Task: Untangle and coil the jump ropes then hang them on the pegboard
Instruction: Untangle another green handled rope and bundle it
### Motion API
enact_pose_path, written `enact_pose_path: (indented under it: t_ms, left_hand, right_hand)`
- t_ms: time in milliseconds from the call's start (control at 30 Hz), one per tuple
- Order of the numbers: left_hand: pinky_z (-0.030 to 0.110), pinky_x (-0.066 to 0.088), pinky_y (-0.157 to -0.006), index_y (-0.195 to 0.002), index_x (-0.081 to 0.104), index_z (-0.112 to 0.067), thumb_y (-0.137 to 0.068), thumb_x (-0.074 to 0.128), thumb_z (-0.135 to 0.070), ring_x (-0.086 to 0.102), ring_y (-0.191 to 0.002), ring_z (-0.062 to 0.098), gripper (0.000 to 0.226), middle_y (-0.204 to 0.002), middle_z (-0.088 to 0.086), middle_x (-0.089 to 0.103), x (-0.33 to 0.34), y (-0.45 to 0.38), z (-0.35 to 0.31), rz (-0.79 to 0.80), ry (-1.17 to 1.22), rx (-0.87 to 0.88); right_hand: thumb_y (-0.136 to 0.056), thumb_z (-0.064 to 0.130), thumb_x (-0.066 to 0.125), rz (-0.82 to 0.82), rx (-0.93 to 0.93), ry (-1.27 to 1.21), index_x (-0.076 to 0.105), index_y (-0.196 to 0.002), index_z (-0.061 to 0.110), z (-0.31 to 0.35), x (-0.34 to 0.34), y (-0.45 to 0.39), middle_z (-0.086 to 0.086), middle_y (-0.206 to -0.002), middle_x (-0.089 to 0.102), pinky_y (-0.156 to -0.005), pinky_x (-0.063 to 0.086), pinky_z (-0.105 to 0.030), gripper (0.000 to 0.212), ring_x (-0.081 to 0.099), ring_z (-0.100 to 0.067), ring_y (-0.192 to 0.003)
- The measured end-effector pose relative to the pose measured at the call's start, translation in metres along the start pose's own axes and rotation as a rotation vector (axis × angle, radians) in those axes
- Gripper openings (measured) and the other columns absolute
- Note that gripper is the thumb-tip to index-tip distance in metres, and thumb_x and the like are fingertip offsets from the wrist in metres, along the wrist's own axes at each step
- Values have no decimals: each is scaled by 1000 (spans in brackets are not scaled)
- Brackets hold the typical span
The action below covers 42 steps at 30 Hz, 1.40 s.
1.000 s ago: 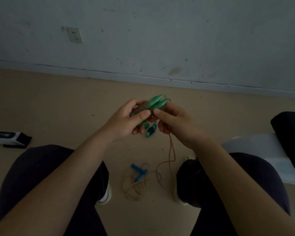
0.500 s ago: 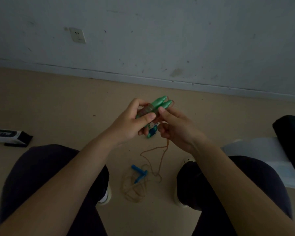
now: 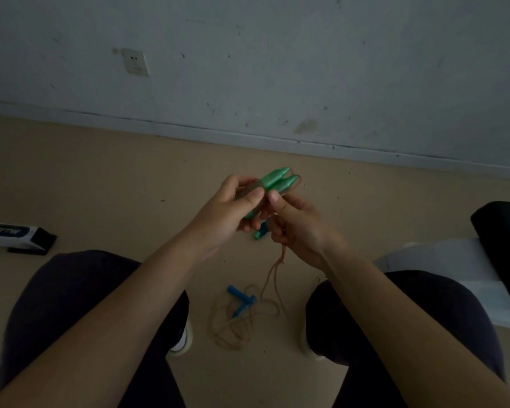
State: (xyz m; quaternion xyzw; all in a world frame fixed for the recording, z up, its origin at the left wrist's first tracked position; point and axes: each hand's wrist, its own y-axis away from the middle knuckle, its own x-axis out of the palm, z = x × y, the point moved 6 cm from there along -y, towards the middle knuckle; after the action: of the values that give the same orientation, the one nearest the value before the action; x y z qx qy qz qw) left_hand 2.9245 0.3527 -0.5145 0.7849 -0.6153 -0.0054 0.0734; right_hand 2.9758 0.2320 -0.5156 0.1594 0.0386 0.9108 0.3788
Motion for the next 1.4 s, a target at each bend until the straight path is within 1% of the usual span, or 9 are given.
enact_pose_path:
  t_ms: [100, 300, 467, 600, 700, 800, 967, 1200, 1400]
  left_hand:
    - [25, 47, -53, -111, 55, -29, -82, 65, -54, 62, -62, 12, 39, -79, -11, 71, -2, 2, -3, -37, -74, 9]
    - [25, 46, -55, -105, 53, -26, -101, 59, -21, 59, -57, 10, 10, -88, -1, 63, -15, -2, -8, -129, -69, 47]
    - [18, 47, -48, -102, 54, -29, -99, 62, -22, 60, -53, 9, 12, -86, 0, 66, -19, -3, -8, -125, -215, 81]
    - [19, 42, -43, -97, 54, -32, -97, 65, -20, 58, -46, 10, 16, -80, 3, 66, -22, -7, -7, -156, -286, 103]
    - [18, 40, -43, -96, 54, -31, -97, 66, -21, 55, -44, 8, 16, -76, 2, 66, -15, -8, -3, -115, -394, 89]
    - [20, 41, -46, -101, 54, -24, -97, 65, -24, 54, -47, 9, 12, -74, -5, 68, -9, -7, 1, 4, -476, 25]
    - [21, 40, -47, -106, 52, -21, -99, 62, -22, 50, -51, 13, 12, -83, 5, 74, 4, -1, 5, 231, -422, -45]
    - [19, 40, -47, -105, 53, -22, -98, 64, -24, 52, -51, 9, 13, -83, -2, 75, 2, 3, 7, 332, -474, -65]
    - [19, 38, -45, -106, 55, -21, -98, 65, -25, 52, -50, 10, 13, -86, 0, 76, 3, 5, 6, 382, -449, -116]
  right_hand:
    - [-94, 26, 57, -42, -13, 73, 57, -114, -3, 4, -2, -1, -16, -85, 54, -46, 29, -20, 36, 40, -11, -54]
    - [-100, 12, 53, -12, 16, 266, 63, -111, 8, 13, -8, -1, -8, -68, 40, -43, 25, -21, 15, 32, -9, -49]
    - [-97, 33, 59, -59, 37, 752, 67, -88, -1, 22, -22, 6, 9, -49, 40, -43, 29, -20, 36, 33, -4, -41]
    - [-99, 35, 55, 38, -107, 861, 58, -69, 10, 39, -11, 12, 10, -50, 42, -49, 34, -27, 39, 38, -6, -47]
    - [-99, 27, 55, 49, -236, 1037, 58, -70, 16, 45, -3, 11, 3, -60, 48, -60, 40, -39, 31, 45, -11, -57]
    - [-97, 16, 58, 13, -343, 1119, 61, -74, 13, 49, -6, 10, 8, -62, 50, -59, 37, -30, 24, 46, -6, -58]
    - [-89, 15, 71, -43, -484, 1144, 74, -85, 4, 56, -11, 12, -4, -76, 64, -67, 45, -30, 12, 57, -16, -70]
    - [-84, 20, 76, -76, -529, 1219, 70, -79, 4, 49, -6, 12, -5, -73, 60, -60, 39, -27, 18, 50, -15, -65]
    - [-82, 28, 77, -28, -386, 1137, 64, -75, 8, 40, -15, 4, -3, -69, 57, -59, 41, -30, 25, 46, -8, -59]
